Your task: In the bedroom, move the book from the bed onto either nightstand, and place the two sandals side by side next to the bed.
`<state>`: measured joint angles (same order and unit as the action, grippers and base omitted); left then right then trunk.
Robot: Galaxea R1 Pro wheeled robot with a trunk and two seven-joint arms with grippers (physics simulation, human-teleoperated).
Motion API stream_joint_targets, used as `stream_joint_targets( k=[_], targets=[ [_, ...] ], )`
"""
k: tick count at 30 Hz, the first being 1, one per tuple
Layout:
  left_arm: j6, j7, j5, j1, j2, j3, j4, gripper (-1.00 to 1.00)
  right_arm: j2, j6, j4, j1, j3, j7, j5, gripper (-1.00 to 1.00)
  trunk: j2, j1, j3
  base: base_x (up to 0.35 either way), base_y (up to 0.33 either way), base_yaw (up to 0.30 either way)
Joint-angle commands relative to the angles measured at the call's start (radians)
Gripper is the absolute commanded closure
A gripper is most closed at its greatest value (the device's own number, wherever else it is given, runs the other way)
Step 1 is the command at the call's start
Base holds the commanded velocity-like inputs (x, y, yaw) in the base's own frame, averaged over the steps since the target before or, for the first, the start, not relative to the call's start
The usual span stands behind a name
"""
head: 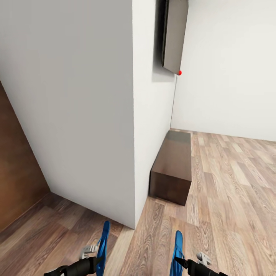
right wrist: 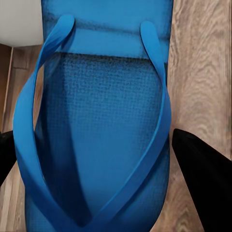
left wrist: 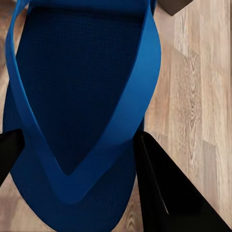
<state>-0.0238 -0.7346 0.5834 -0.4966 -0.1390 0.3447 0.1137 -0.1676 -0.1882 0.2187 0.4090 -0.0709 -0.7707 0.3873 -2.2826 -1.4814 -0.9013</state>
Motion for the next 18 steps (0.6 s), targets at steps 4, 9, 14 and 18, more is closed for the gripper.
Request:
stream_joint_targets(
  k=[4, 9, 14, 18],
  targets=[
    [-0.004, -0.005, 0.005, 0.000, 0.000, 0.008, 0.000, 1.00, 0.000, -0.011, -0.001, 0.001, -0.007, -0.006, 0.002, 1.00, 0.000, 0.000, 0.002, 0.000, 0.000, -0.201],
    [-0.004, -0.005, 0.006, 0.000, 0.001, 0.008, 0.000, 1.00, 0.000, -0.011, -0.001, 0.001, -0.008, -0.006, 0.002, 1.00, 0.000, 0.000, 0.005, 0.000, 0.000, -0.201],
    [-0.003, -0.006, 0.006, 0.000, 0.001, 0.008, 0.000, 1.00, 0.000, -0.011, -0.001, 0.001, -0.008, -0.006, 0.002, 1.00, 0.000, 0.000, 0.009, 0.000, 0.000, -0.201],
    [-0.003, -0.006, 0.006, 0.000, 0.002, 0.008, 0.000, 1.00, 0.000, -0.011, -0.001, 0.001, -0.009, -0.006, 0.002, 1.00, 0.000, 0.000, 0.012, 0.000, 0.000, -0.200]
  ],
)
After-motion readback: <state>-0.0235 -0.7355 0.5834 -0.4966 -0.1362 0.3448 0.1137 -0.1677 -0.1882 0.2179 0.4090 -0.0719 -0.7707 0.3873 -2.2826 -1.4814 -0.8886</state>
